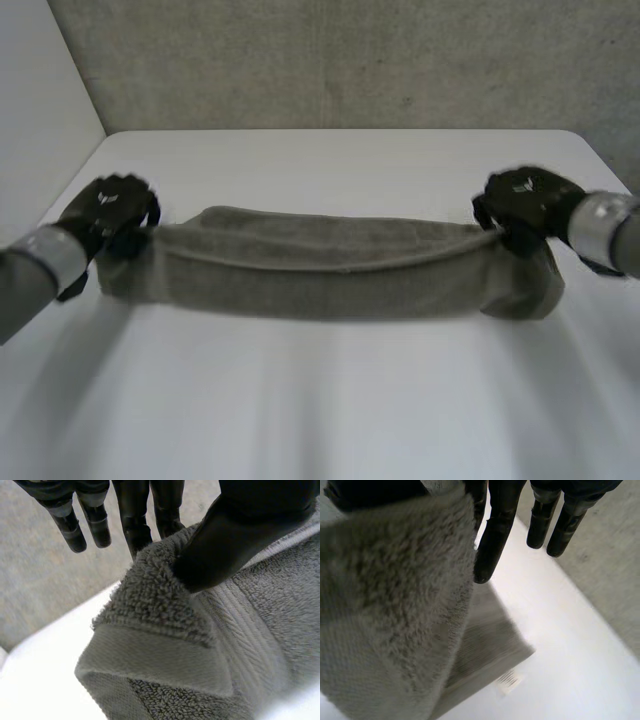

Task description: Fold the towel.

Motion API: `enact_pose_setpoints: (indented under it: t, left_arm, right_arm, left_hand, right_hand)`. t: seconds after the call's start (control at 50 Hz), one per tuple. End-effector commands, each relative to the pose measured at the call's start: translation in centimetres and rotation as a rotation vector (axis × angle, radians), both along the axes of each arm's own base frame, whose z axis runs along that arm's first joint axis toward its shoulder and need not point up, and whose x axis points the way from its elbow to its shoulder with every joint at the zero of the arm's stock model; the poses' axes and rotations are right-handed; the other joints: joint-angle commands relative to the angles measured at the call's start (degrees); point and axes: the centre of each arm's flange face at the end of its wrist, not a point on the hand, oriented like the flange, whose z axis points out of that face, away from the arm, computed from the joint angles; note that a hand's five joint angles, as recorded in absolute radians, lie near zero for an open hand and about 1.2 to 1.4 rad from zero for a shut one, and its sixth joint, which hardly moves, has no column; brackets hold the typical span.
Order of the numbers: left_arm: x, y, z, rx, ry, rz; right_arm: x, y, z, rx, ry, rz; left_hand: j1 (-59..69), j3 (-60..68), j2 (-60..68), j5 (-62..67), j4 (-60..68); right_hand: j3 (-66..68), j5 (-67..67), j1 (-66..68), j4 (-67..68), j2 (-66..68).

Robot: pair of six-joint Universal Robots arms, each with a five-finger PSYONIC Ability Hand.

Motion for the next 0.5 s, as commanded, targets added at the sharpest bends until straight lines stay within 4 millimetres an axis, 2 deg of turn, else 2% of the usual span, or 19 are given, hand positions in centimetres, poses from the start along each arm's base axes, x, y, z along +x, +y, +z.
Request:
enact_pose_setpoints:
  t: [0.02, 0.04, 0.06, 0.08, 0.1, 0.12, 0.14, 0.16, 0.18, 0.24, 0.3, 0.34, 0.36, 0.4, 0.42, 0.44, 0.46, 0.48, 0.5]
  left_arm:
    - [-2.5, -7.2, 8.7, -0.309, 0.058, 0.121]
    - [-2.5, -7.2, 8.8, -0.31, 0.059, 0.121]
    - [-2.6, -7.8, 12.2, -0.392, 0.113, 0.137]
    - [-2.8, -7.9, 15.4, -0.466, 0.179, 0.135]
    - [-2.8, -7.9, 15.4, -0.467, 0.179, 0.135]
    - [-2.7, -7.7, 18.4, -0.531, 0.245, 0.127]
    - [-2.7, -7.7, 18.4, -0.532, 0.246, 0.127]
    - [-2.7, -7.2, 20.7, -0.582, 0.295, 0.117]
    - [-2.6, -6.6, 22.7, -0.623, 0.342, 0.104]
    - [-2.5, -5.7, 24.2, -0.645, 0.383, 0.092]
    - [-2.5, -5.6, 24.1, -0.645, 0.382, 0.088]
    - [-2.6, -5.9, 22.4, -0.602, 0.37, 0.077]
    - [-2.6, -5.9, 22.4, -0.602, 0.37, 0.077]
    - [-2.1, -6.6, 19.4, -0.534, 0.346, 0.083]
    - [-2.1, -6.6, 19.4, -0.534, 0.346, 0.083]
    - [-1.9, -6.8, 17.8, -0.499, 0.337, 0.082]
    - [-1.8, -7.0, 15.9, -0.459, 0.327, 0.076]
    - [-1.8, -7.0, 15.8, -0.459, 0.327, 0.076]
    - [-1.7, -6.9, 13.8, -0.416, 0.318, 0.062]
  right_arm:
    - [2.8, -4.9, 6.2, -0.37, -0.092, -0.06]
    - [2.9, -5.5, 9.2, -0.488, -0.178, -0.081]
    - [2.9, -5.5, 12.6, -0.604, -0.273, -0.091]
    - [2.9, -5.5, 12.6, -0.605, -0.274, -0.092]
    - [2.6, -5.3, 15.5, -0.707, -0.361, -0.098]
    - [2.4, -4.8, 17.8, -0.786, -0.433, -0.093]
    - [2.4, -4.7, 17.8, -0.787, -0.434, -0.093]
    - [2.3, -4.2, 19.4, -0.844, -0.479, -0.081]
    - [2.3, -4.2, 19.4, -0.845, -0.48, -0.081]
    - [2.1, -3.6, 20.0, -0.853, -0.489, -0.078]
    - [2.0, -3.5, 18.9, -0.81, -0.474, -0.086]
    - [2.0, -3.4, 16.9, -0.746, -0.454, -0.085]
    - [2.0, -3.4, 16.9, -0.746, -0.454, -0.085]
    - [2.0, -3.3, 15.7, -0.711, -0.443, -0.087]
    - [2.0, -3.3, 14.4, -0.671, -0.431, -0.088]
    - [2.1, -3.2, 13.0, -0.63, -0.419, -0.087]
    - [2.1, -3.2, 13.0, -0.629, -0.419, -0.087]
    - [2.0, -3.1, 11.5, -0.583, -0.406, -0.087]
    - [2.1, -2.9, 10.0, -0.54, -0.393, -0.082]
  left_hand:
    - [5.1, -3.3, 4.7, 3.7, -3.8]
    - [5.1, -3.3, 4.7, 3.7, -3.8]
    - [5.1, -3.3, 4.7, 3.7, -3.8]
    - [5.1, -3.3, 4.7, 3.7, -3.8]
    - [5.1, -3.3, 4.7, 3.7, -3.8]
    - [5.1, -3.3, 4.7, 3.7, -3.8]
    - [5.1, -3.3, 4.7, 3.7, -3.8]
    - [5.1, -3.3, 4.7, 3.7, -3.8]
    - [5.1, -3.3, 4.7, 3.7, -3.8]
    - [5.1, -3.3, 4.7, 3.7, -3.8]
    - [5.1, -3.3, 4.7, 3.7, -3.8]
    - [5.1, -3.3, 4.7, 3.7, -3.8]
    - [5.1, -3.3, 4.7, 3.7, -3.8]
    - [5.1, -3.3, 4.7, 3.7, -3.8]
    - [5.1, -3.3, 4.7, 3.7, -3.8]
    - [5.1, -3.3, 4.7, 3.7, -3.8]
    - [5.1, -3.3, 4.7, 3.7, -3.8]
    - [5.1, -3.3, 4.7, 3.7, -3.8]
    - [5.1, -3.3, 4.7, 3.7, -3.8]
  right_hand:
    - [-3.0, 3.1, 3.4, -4.4, 4.1]
    - [-3.0, 3.1, 3.4, -4.4, 4.1]
    - [-3.0, 3.1, 3.4, -4.4, 4.1]
    - [-3.0, 3.1, 3.4, -4.4, 4.1]
    - [-3.0, 3.1, 3.4, -4.4, 4.1]
    - [-3.0, 3.1, 3.4, -4.4, 4.1]
    - [-3.0, 3.1, 3.4, -4.4, 4.1]
    - [-3.0, 3.1, 3.4, -4.4, 4.1]
    - [-3.0, 3.1, 3.4, -4.4, 4.1]
    - [-3.0, 3.1, 3.4, -4.4, 4.1]
    - [-3.0, 3.1, 3.4, -4.4, 4.1]
    - [-3.0, 3.1, 3.4, -4.4, 4.1]
    - [-3.0, 3.1, 3.4, -4.4, 4.1]
    - [-3.0, 3.1, 3.4, -4.4, 4.1]
    - [-3.0, 3.1, 3.4, -4.4, 4.1]
    - [-3.0, 3.1, 3.4, -4.4, 4.1]
    - [-3.0, 3.1, 3.4, -4.4, 4.1]
    - [-3.0, 3.1, 3.4, -4.4, 4.1]
    - [-3.0, 3.1, 3.4, -4.4, 4.1]
